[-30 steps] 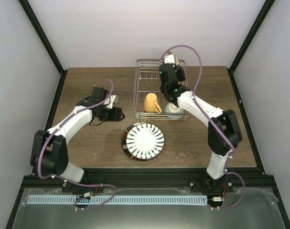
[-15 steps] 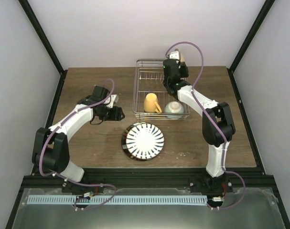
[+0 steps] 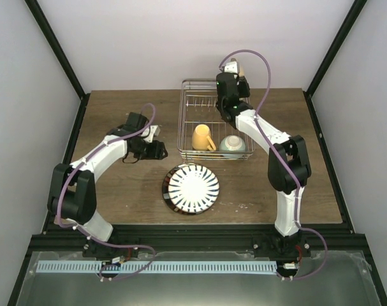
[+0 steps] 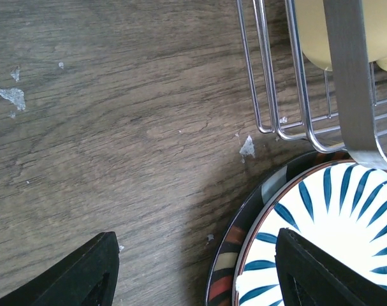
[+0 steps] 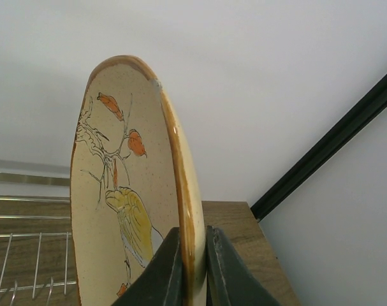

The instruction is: Load the mixed dishes into the dish rack

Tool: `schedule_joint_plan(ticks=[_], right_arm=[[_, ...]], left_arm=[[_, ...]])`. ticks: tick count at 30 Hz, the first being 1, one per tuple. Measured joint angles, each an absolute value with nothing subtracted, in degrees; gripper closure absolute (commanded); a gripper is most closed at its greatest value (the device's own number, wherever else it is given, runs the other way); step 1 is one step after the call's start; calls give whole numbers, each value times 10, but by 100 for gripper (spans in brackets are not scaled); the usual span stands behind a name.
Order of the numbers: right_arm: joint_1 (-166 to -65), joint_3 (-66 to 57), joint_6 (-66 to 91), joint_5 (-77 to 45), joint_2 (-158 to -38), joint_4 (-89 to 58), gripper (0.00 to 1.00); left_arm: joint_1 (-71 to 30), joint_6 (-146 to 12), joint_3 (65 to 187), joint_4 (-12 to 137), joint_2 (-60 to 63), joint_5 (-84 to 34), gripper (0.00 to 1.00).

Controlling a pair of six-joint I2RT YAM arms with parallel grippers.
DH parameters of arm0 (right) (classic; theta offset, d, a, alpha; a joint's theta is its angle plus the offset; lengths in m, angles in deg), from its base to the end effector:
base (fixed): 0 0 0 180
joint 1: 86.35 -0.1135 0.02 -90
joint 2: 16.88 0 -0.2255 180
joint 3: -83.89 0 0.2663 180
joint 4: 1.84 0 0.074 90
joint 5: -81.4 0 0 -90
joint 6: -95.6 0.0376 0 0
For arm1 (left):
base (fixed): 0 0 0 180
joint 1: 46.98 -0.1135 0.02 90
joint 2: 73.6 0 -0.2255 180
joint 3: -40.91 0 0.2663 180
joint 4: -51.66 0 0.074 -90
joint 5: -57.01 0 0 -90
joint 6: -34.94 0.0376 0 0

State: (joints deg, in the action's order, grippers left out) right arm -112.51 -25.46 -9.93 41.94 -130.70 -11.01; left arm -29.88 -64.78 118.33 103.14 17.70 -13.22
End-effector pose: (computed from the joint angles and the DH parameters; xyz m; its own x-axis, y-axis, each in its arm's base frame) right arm 0.4362 0.1819 0.2760 -0.3092 -0.3415 -0.8876 0.3222 0.8405 -0.4356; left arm 0.3109 -0.1090 0.1756 -0.9258 0.1186 -0.3590 0.2589 0.8908 -0.3734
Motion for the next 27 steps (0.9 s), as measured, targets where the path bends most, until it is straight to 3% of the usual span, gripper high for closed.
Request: schedule_joint_plan(ticks=[27], right_arm=[[-1138,-283,86,428,-1346,-283,99]], left_arm=[[-301,-637,1184,1034,182,-118,32]])
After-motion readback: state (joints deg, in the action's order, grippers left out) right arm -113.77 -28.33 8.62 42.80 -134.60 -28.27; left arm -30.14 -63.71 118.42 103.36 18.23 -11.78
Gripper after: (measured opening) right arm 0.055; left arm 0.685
